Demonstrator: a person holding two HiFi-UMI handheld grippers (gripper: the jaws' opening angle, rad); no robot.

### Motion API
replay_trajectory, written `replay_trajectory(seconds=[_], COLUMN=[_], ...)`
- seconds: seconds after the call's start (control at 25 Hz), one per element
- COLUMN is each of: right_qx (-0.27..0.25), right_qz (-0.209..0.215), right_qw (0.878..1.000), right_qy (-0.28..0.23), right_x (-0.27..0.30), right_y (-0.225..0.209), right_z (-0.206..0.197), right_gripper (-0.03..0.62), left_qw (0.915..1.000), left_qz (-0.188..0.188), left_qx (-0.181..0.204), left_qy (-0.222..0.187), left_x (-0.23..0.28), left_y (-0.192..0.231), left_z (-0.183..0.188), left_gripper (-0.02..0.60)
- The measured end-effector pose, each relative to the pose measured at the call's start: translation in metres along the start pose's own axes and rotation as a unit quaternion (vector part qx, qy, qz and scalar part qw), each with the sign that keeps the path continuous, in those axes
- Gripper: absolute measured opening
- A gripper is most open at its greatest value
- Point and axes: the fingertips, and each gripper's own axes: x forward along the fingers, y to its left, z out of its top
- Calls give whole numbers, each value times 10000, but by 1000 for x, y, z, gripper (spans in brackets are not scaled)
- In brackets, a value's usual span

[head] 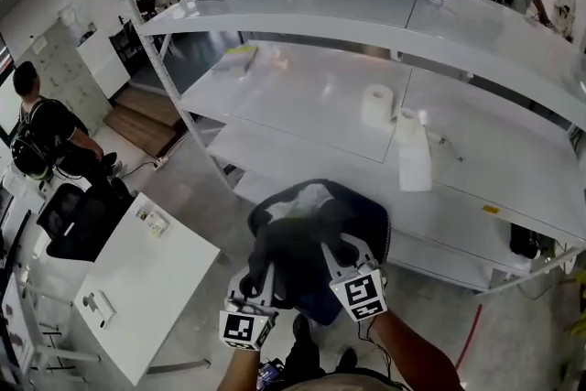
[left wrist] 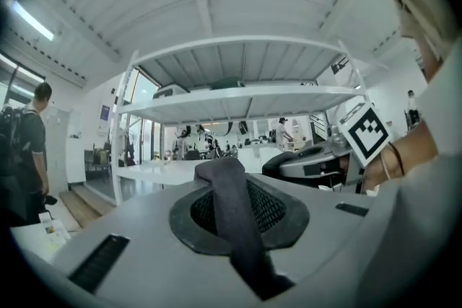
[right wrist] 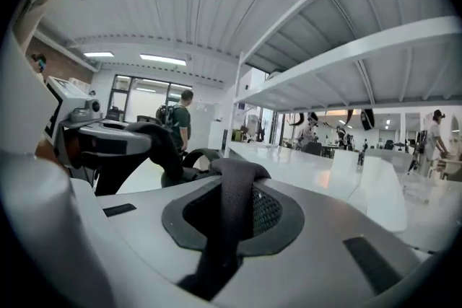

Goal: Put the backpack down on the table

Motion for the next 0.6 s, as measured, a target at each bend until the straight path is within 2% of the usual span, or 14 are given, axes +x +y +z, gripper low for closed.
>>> replay_trajectory(seconds=[0.16, 0.32, 0.6], right_qx=[-10, -22, -133], right_qz=[290, 770, 1651], right_qw=[9991, 9955, 9821], right_qy=[-307, -558, -901], right_x=[-15, -31, -43], right_y=[16, 50, 133], right_z=[49, 83, 129], right_gripper=[67, 67, 67], left_qw=[9991, 9962, 9841], left_qz=[322, 730, 1609], left_qx=[75, 214, 543], left_qy=[-263, -424, -523], left_x=[-35, -79, -164], left_y=[-1, 5, 37], left_z=[46, 75, 108], left_gripper=[46, 46, 46])
